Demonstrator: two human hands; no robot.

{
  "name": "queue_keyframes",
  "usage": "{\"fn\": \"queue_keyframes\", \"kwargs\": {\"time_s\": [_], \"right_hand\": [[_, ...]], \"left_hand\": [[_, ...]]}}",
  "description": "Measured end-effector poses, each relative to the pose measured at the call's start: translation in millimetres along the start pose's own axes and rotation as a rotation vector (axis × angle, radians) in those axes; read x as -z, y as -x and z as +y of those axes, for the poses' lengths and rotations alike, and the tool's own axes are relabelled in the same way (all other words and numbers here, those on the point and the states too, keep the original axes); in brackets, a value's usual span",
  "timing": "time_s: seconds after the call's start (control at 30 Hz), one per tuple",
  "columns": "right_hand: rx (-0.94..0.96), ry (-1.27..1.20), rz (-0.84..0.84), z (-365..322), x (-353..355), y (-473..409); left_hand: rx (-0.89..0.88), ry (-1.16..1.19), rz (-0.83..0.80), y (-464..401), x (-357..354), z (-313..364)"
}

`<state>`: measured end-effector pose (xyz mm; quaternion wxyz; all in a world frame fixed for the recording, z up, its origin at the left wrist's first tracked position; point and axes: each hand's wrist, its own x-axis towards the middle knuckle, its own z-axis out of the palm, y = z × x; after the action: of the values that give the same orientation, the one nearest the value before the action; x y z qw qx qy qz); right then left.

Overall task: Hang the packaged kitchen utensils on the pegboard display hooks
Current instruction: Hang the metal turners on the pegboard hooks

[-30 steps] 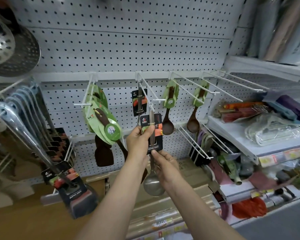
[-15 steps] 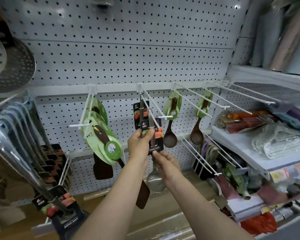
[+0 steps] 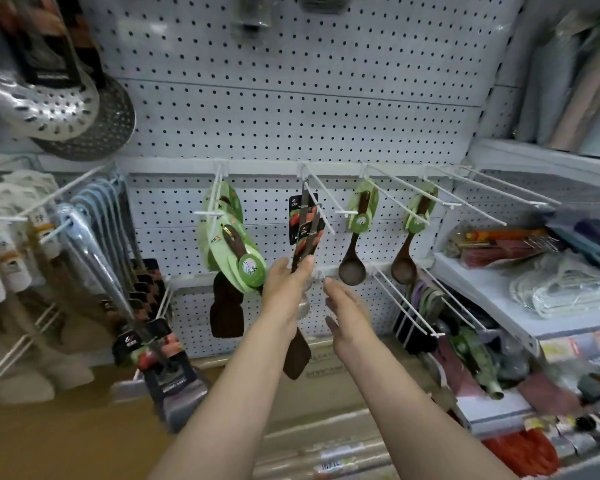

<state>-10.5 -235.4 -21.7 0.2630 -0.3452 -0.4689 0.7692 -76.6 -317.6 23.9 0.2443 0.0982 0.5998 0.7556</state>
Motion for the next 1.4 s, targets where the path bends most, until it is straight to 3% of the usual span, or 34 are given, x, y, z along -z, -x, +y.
{"fn": "queue_keyframes", "kwargs": {"time_s": [0.33, 0.7, 0.97, 1.4], "right_hand": [[-0.201, 0.136, -0.244, 15.9, -1.5, 117.4], [-0.313, 0.296, -0.461, 76.8, -82.2, 235.8], [-0.351, 0.424, -0.578, 142.4, -192.1, 316.3], [-0.438, 0.495, -0.792, 279.5, -480.8, 481.6]], "left_hand": [[0.196, 0.242, 0.072, 115.4, 70.4, -7.4], [0.218, 0.376, 0.413, 239.3, 214.2, -0.9], [0.147, 0.472, 0.598, 292.7, 359.7, 21.1], [0.068, 0.413, 0.772, 364.9, 675.2, 121.5]]}}
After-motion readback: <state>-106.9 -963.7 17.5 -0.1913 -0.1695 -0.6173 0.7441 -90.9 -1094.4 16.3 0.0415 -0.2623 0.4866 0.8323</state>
